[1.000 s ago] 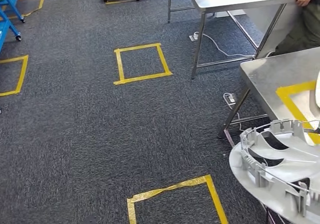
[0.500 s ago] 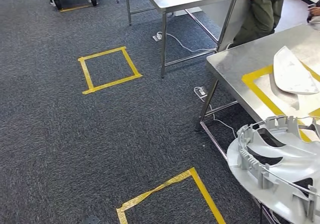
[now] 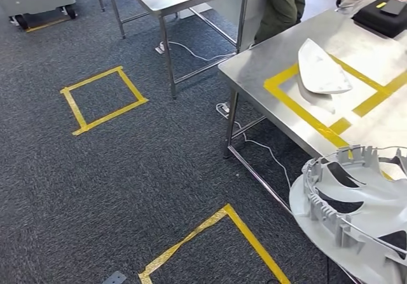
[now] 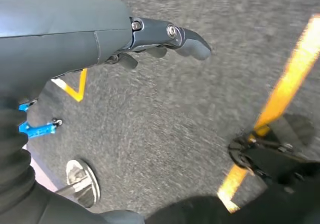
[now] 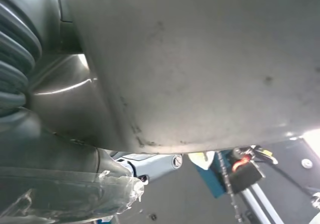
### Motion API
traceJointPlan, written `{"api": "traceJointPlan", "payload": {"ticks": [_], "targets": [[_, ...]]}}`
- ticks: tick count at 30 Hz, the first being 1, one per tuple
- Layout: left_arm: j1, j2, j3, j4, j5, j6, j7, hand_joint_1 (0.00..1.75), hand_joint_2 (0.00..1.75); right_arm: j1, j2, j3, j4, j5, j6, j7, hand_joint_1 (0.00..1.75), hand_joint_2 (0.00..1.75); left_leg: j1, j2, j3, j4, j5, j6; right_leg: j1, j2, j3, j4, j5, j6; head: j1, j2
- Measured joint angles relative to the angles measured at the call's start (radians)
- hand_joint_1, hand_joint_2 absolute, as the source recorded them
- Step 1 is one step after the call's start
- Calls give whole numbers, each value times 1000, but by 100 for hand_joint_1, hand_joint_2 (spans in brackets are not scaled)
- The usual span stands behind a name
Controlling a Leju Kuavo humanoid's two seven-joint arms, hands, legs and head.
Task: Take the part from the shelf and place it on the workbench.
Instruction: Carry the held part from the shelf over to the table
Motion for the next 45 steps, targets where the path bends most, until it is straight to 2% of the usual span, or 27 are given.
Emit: {"api": "traceJointPlan", "payload": {"ticks": [2, 4, 5, 7, 9, 11, 13, 14, 15, 17, 19, 20, 21, 22, 24, 26, 29, 31, 33, 34, 35, 36, 38, 40, 42, 44, 45], "targets": [[-1, -1, 7, 0, 4, -1, 1, 0, 175, -2, 2, -3, 1, -12, 0, 0, 175, 175, 2, -59, -42, 92, -52, -7, -5, 24, 5, -7, 5, -8, -4, 0], [4, -3, 13, 0, 2, -2, 3, 0, 175, -3, 4, -13, 3, -33, 0, 0, 175, 175, 3, -83, -106, 211, -98, -9, -6, 53, 3, -7, 7, -11, -6, 0], [6, -3, 15, 0, -1, -2, 5, 0, 175, -2, 6, -21, 4, -46, 0, 0, 175, 175, 3, -86, -125, 239, -96, -9, -7, 70, 3, -6, 7, -11, -7, 0], [7, -2, 17, 0, -7, -1, 6, 0, 175, 0, 9, -39, 7, -70, 0, 0, 175, 175, 5, -94, -111, 189, -39, -10, -10, 102, 4, -5, 7, -8, -6, 0], [7, -2, 19, 0, -9, -1, 6, 0, 175, 1, 12, -57, 9, -85, 0, 0, 175, 175, 14, -140, -57, 63, 28, -14, -13, 131, 1, 1, 6, 1, -6, 0], [6, -4, 21, 0, -10, -1, 6, 0, 175, 1, 13, -71, 10, -91, 0, 0, 175, 175, 20, -179, -27, -7, 44, -9, -16, 156, -8, 7, 5, 14, -6, 0], [4, -5, 23, 0, -10, -1, 6, 0, 175, 4, 13, -82, 11, -94, 0, -1, 175, 175, 18, -166, -25, -15, 40, 7, -20, 177, -19, 4, 9, 27, -6, 0], [3, -5, 23, 0, -10, -1, 6, 0, 175, 6, 14, -87, 11, -95, 0, -1, 175, 175, 17, -153, -23, -17, 42, 16, -20, 165, -23, 6, 9, 32, -6, 0], [2, -5, 24, 0, -10, -1, 6, 0, 175, 6, 14, -91, 11, -95, 0, -1, 175, 175, 17, -140, -22, -19, 43, 23, -19, 139, -31, 20, -1, 36, -3, 0], [2, -4, 25, 0, -10, -1, 6, 0, 175, 4, 14, -95, 11, -97, 0, 0, 175, 175, 14, -114, -20, -21, 43, 35, -16, 66, -73, 110, -52, 42, 3, 0], [6, -3, 27, 0, -10, 0, 6, 0, 175, 3, 15, -97, 13, -103, 0, 0, 175, 175, 8, -85, -20, -21, 40, 39, -18, 37, -136, 241, -111, 46, 5, 0], [7, -3, 29, 0, -10, 0, 6, 0, 175, 3, 15, -101, 15, -111, 0, 0, 175, 175, 6, -70, -19, -21, 39, 40, -18, 34, -154, 279, -121, 47, 5, 0], [8, -3, 30, 0, -11, 0, 6, 0, 175, 4, 15, -108, 17, -124, 0, 0, 175, 175, 5, -56, -18, -20, 37, 40, -19, 32, -151, 278, -112, 47, 5, 0], [7, -3, 31, 0, -13, 0, 6, 0, 175, 4, 16, -117, 19, -140, 0, 0, 175, 175, 4, -44, -15, -20, 35, 40, -18, 27, -128, 238, -87, 46, 5, 0], [6, -4, 32, 0, -17, 1, 6, 0, 175, 3, 16, -138, 24, -171, 0, 0, 175, 175, 2, -22, -6, -20, 28, 34, -14, -13, -49, 101, -30, 40, 5, 0], [6, -4, 34, 0, -21, 1, 6, 0, 175, 4, 16, -157, 32, -191, 0, 0, 175, 175, -1, -4, 2, -20, 22, 24, -6, -44, -3, 19, -7, 30, 4, 0], [3, -6, 37, -1, -27, 1, 6, 0, 175, 8, 19, -181, 43, -212, 0, 0, 175, 175, 2, 19, 15, -25, 16, 6, -3, -16, -1, 4, -5, 15, 3, 0], [0, -7, 39, -1, -28, 1, 6, 0, 175, 10, 21, -194, 49, -230, 0, 0, 175, 175, 4, -17, 7, 7, -10, -5, -9, 9, 11, -9, 3, 4, 0, 0], [1, -8, 41, -1, -29, 2, 7, 0, 175, 14, 22, -203, 57, -244, 0, 0, 175, 175, 6, -70, -46, 114, -66, -10, -14, 33, 15, -14, 7, -2, -5, 0], [3, -9, 41, -1, -29, 2, 8, 0, 175, 16, 24, -206, 61, -247, 0, 0, 175, 175, 6, -81, -81, 177, -91, -11, -15, 47, 14, -14, 7, -3, -7, 0], [5, -9, 42, -1, -29, 3, 8, 0, 175, 19, 26, -208, 66, -247, 0, 0, 175, 175, 6, -85, -107, 220, -100, -12, -16, 62, 14, -13, 7, -4, -7, 0], [7, -9, 43, -1, -29, 3, 9, 0, 175, 20, 28, -208, 70, -247, 0, 0, 175, 175, 7, -87, -120, 231, -89, -13, -17, 78, 14, -13, 7, -3, -7, 0], [9, -7, 45, -1, -29, 4, 9, 0, 175, 22, 32, -209, 79, -249, 0, 0, 175, 175, 10, -98, -94, 153, -20, -16, -21, 110, 14, -12, 7, 1, -7, 0], [7, -7, 48, -1, -29, 4, 9, 0, 175, 22, 34, -209, 85, -251, 0, 0, 175, 175, 20, -143, -43, 33, 37, -17, -23, 138, 10, -5, 5, 12, -7, 0], [5, -7, 50, -1, -30, 5, 9, 0, 175, 25, 36, -210, 90, -254, 0, -1, 175, 175, 22, -169, -20, -19, 45, -9, -25, 162, -1, -1, 5, 25, -8, 0], [2, -8, 53, -1, -35, 5, 10, 0, 175, 30, 39, -210, 92, -265, 0, -1, 175, 175, 20, -149, -18, -23, 44, 7, -29, 178, -10, -5, 8, 38, -9, 0], [1, -8, 55, -1, -38, 5, 10, 0, 175, 31, 40, -210, 93, -273, 0, -1, 175, 175, 20, -138, -17, -24, 45, 15, -29, 165, -15, 1, 3, 42, -7, 0]]}}
